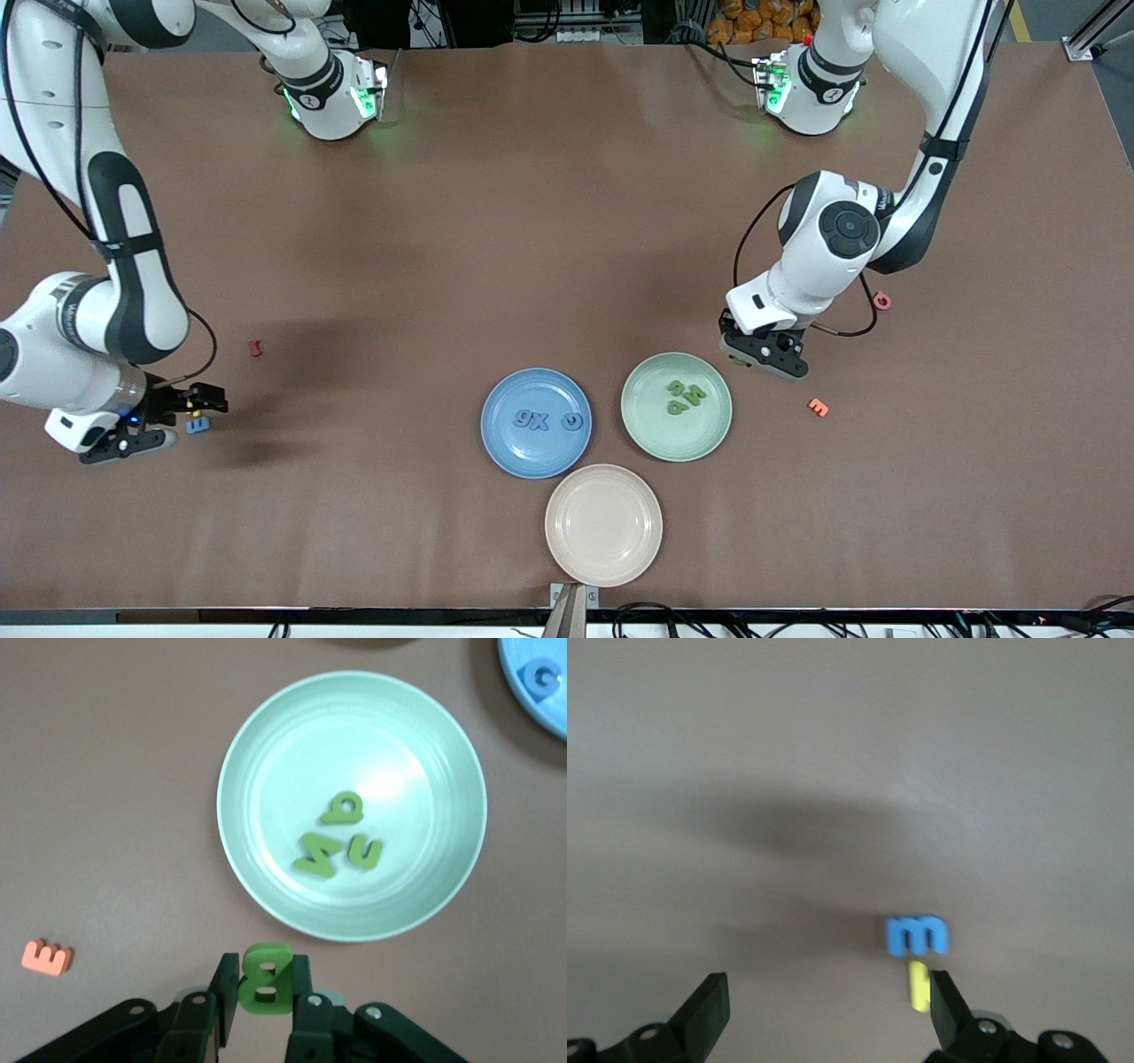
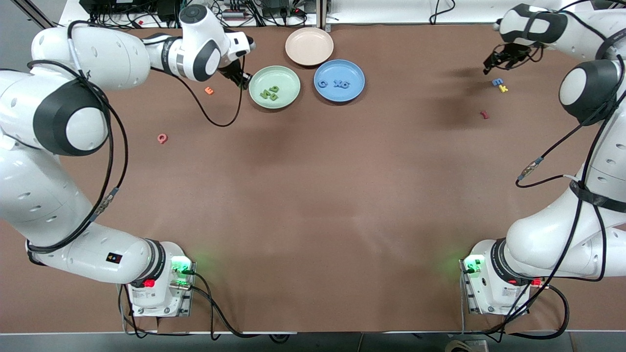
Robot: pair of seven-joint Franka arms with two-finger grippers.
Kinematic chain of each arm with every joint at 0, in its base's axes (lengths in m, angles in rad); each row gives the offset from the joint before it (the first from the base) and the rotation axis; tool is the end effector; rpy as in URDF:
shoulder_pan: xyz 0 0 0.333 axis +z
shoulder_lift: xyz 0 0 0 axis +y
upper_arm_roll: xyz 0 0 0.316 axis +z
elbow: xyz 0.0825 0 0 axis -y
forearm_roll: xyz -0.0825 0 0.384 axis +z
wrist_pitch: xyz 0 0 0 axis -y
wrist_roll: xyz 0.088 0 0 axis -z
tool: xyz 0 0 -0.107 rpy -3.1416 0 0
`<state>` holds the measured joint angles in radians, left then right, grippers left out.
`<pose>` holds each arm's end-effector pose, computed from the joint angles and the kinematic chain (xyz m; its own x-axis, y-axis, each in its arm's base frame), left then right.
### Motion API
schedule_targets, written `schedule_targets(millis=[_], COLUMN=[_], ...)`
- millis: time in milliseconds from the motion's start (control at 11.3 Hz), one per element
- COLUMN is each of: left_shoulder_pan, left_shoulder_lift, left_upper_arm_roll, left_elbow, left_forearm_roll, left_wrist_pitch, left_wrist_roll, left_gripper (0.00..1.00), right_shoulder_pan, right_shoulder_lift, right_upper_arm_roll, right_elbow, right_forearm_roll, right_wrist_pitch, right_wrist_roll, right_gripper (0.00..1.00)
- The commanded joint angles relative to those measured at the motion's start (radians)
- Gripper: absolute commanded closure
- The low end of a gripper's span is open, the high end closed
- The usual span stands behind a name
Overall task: Sort letters by color into matching plates
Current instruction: 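Carry the green B over the green plate while the right gripper reaches the m, then drop the B into the green plate while the right gripper grasps the m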
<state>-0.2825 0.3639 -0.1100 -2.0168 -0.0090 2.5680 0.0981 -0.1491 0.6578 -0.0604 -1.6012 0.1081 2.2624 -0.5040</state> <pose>0.5745 -0.2347 0.2903 0.8751 -0.4445 0.1913 -0.4574 -0.8889 0.0267 0.6825 -0.1365 0.2464 0.9715 0.2356 0.0260 0.2365 -0.9709 -0.0389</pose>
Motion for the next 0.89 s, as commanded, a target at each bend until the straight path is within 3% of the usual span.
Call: schedule_targets(millis=[0, 800], left_shoulder_pan=[-0.024, -0.043], left_shoulder_lift=[0.102, 0.282], left_upper_arm_roll=[0.001, 0.003], left_elbow=[0.14, 0.345], left_forearm_roll=[-0.028, -0.025], left_wrist_pitch=[-0.028, -0.026], left_wrist_roll=[-0.072, -0.164], left_gripper=[1.0, 1.0], right_shoulder_pan=[-0.064, -0.073], right_shoulder_lift=[-0.021, 0.055], right_upper_arm_roll=[0.016, 0.016], right_elbow=[-0.026, -0.028], right_forearm_roll=[0.01, 0.015], right_wrist_pitch=[0.012, 0.158], right_wrist_roll=[-0.063, -0.061], right_gripper=[0.0, 0.0])
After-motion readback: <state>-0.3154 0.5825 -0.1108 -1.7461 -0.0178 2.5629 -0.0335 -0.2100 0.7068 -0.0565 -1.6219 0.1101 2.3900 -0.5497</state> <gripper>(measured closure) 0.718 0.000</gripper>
